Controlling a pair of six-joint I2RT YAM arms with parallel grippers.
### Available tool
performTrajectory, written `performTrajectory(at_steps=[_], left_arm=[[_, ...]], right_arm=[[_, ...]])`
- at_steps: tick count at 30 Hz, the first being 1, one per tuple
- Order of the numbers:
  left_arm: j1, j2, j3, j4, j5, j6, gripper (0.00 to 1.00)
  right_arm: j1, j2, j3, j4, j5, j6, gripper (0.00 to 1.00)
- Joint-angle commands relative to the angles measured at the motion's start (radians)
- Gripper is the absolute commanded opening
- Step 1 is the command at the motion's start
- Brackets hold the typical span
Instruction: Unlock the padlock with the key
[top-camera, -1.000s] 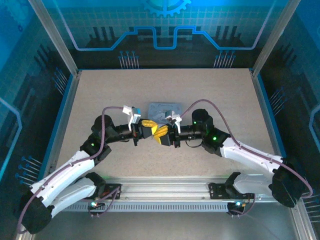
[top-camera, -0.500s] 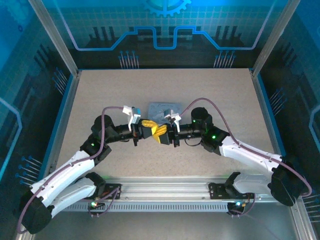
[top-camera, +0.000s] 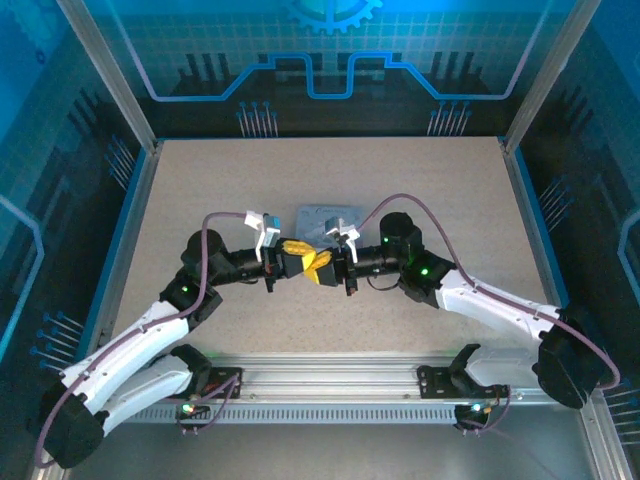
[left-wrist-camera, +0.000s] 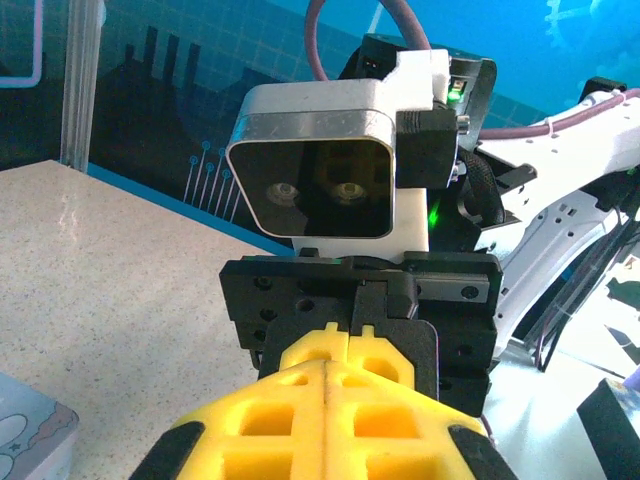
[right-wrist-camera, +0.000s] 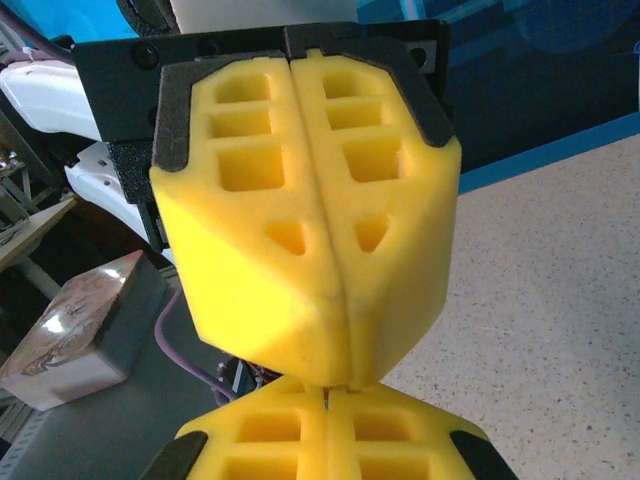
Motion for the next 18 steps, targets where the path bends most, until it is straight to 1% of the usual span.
performTrajectory(at_steps=[1,2,4,6,8,10,13,18], left_arm=[[0.003,0.013,0.018,0.015,-0.014,-0.044,0.0],[0.003,0.014,0.018,0.017,-0.022,-0.052,0.05],[0.003,0.017,0.019,0.017,-0.041,-0.076,0.2],[0.003,0.021,0.019,0.018,-0.05,-0.095,0.32],[0.005,0.016,0.017,0.016,-0.064,-0.111,0.39],[0.012,0.0,0.007,0.016,-0.081,-0.128,0.43],[0.026,-0.036,-0.02,0.027,-0.093,-0.148,0.46],[0.042,-0.09,-0.081,0.06,-0.082,-0.174,0.47]], right_arm=[[0.009,-0.012,-0.015,0.106,0.011,0.026,0.0],[0.008,-0.015,-0.02,0.112,0.024,0.03,0.0],[0.004,-0.018,-0.031,0.129,0.038,0.041,0.0],[0.002,-0.021,-0.043,0.147,0.048,0.054,0.0],[-0.002,-0.025,-0.051,0.157,0.061,0.063,0.0],[-0.005,-0.034,-0.062,0.167,0.084,0.068,0.0],[-0.009,-0.045,-0.074,0.172,0.106,0.073,0.0],[-0.02,-0.054,-0.091,0.194,0.113,0.089,0.0]])
